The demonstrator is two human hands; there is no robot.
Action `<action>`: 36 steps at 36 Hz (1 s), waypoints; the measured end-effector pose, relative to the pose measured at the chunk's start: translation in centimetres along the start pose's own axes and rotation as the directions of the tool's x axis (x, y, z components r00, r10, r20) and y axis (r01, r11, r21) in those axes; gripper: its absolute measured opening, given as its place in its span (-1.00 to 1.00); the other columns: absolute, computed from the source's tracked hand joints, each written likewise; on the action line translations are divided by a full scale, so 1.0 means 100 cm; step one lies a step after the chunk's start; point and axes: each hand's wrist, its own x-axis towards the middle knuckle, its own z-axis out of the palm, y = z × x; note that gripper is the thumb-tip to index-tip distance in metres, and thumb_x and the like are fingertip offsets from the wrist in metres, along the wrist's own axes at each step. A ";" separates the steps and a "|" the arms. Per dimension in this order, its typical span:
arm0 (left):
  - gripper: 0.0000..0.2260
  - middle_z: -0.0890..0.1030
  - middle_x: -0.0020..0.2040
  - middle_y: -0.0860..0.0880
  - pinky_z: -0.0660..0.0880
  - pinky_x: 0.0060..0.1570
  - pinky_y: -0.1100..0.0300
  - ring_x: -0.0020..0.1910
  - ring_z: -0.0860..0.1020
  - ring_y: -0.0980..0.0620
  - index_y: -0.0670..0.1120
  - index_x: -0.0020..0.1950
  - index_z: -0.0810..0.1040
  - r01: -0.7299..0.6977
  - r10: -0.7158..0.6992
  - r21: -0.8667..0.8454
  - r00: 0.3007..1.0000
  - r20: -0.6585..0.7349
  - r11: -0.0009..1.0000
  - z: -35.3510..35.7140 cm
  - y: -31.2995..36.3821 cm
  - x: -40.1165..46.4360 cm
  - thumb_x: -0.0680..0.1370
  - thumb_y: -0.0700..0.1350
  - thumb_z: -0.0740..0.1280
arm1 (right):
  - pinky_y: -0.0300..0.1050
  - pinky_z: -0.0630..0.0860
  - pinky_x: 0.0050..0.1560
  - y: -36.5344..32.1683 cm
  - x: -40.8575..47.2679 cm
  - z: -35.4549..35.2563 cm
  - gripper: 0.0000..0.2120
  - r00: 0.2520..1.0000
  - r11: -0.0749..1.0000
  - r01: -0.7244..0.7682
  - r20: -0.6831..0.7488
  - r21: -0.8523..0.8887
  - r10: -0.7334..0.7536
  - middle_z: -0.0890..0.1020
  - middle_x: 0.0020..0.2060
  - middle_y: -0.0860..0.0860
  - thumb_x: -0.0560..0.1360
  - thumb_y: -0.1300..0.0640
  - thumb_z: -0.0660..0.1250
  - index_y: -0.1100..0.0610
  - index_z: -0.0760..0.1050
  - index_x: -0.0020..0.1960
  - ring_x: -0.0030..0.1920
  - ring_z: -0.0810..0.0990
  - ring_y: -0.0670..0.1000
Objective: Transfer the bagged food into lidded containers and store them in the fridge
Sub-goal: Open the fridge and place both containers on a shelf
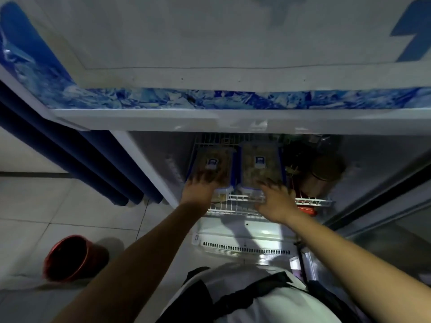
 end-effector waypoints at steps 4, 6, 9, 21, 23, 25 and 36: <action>-0.14 -0.02 0.64 -0.14 0.10 0.54 -0.21 0.59 0.06 -0.27 0.20 0.62 -0.10 0.041 -0.041 -0.038 0.999 0.014 0.998 0.007 -0.004 0.018 0.52 -0.31 0.31 | 0.32 -0.07 0.53 0.005 -0.006 0.019 -0.14 1.000 0.999 0.019 0.015 -0.042 -0.018 0.00 0.61 -0.08 0.51 -0.18 0.32 -0.16 -0.14 0.61 0.59 -0.09 0.14; -0.14 0.01 0.64 -0.14 0.11 0.53 -0.21 0.58 0.08 -0.28 0.17 0.63 -0.07 0.044 -0.043 -0.045 0.999 0.023 0.998 0.008 -0.006 0.023 0.51 -0.30 0.32 | 0.32 -0.08 0.51 0.006 -0.010 0.026 -0.11 1.000 0.997 0.020 0.001 -0.069 -0.020 -0.02 0.61 -0.07 0.52 -0.18 0.32 -0.14 -0.22 0.61 0.60 -0.12 0.13; -0.22 0.06 0.63 -0.17 0.12 0.53 -0.19 0.57 0.12 -0.30 0.12 0.64 0.02 0.053 -0.053 -0.016 0.998 0.021 0.998 0.011 -0.005 0.024 0.53 -0.32 0.28 | 0.30 -0.07 0.52 0.005 -0.011 0.027 -0.13 1.000 0.998 0.010 0.014 -0.057 -0.009 -0.05 0.62 -0.05 0.53 -0.19 0.31 -0.12 -0.20 0.62 0.60 -0.15 0.12; -0.32 -0.13 0.65 -0.16 -0.07 0.56 -0.25 0.61 -0.11 -0.30 0.13 0.63 -0.01 0.067 -0.070 0.035 0.994 0.089 0.997 0.025 0.005 0.012 0.60 -0.17 0.24 | 0.28 0.01 0.51 0.003 -0.006 0.025 -0.15 1.000 1.000 -0.003 0.010 -0.030 0.004 0.00 0.60 -0.03 0.53 -0.16 0.31 -0.09 -0.14 0.62 0.59 -0.12 0.18; -0.29 -0.07 0.65 -0.18 -0.09 0.55 -0.27 0.61 -0.13 -0.29 0.14 0.63 -0.05 0.084 -0.085 0.017 0.992 0.091 0.996 0.030 0.006 0.006 0.59 -0.18 0.24 | 0.28 0.03 0.51 0.002 -0.007 0.027 -0.14 1.000 1.000 -0.011 0.003 -0.014 0.011 0.00 0.60 -0.02 0.52 -0.16 0.33 -0.09 -0.13 0.62 0.59 -0.13 0.19; -0.23 -0.02 0.65 -0.18 -0.06 0.55 -0.28 0.61 -0.10 -0.30 0.14 0.63 -0.07 0.100 -0.098 -0.023 0.992 0.084 0.995 0.032 0.009 0.002 0.55 -0.24 0.25 | 0.28 0.05 0.50 0.001 -0.007 0.029 -0.14 1.000 1.000 -0.021 -0.003 0.005 0.021 0.00 0.60 0.00 0.51 -0.15 0.34 -0.08 -0.10 0.62 0.59 -0.13 0.20; -0.22 0.03 0.64 -0.20 -0.04 0.54 -0.20 0.60 -0.05 -0.31 0.13 0.64 -0.06 0.158 -0.131 -0.139 0.974 0.187 0.978 0.022 0.026 0.002 0.56 -0.11 0.34 | 0.26 0.10 0.52 -0.009 -0.006 0.032 -0.13 0.999 0.997 -0.042 -0.017 0.057 0.043 -0.01 0.60 0.01 0.49 -0.13 0.38 -0.06 -0.07 0.62 0.59 -0.17 0.19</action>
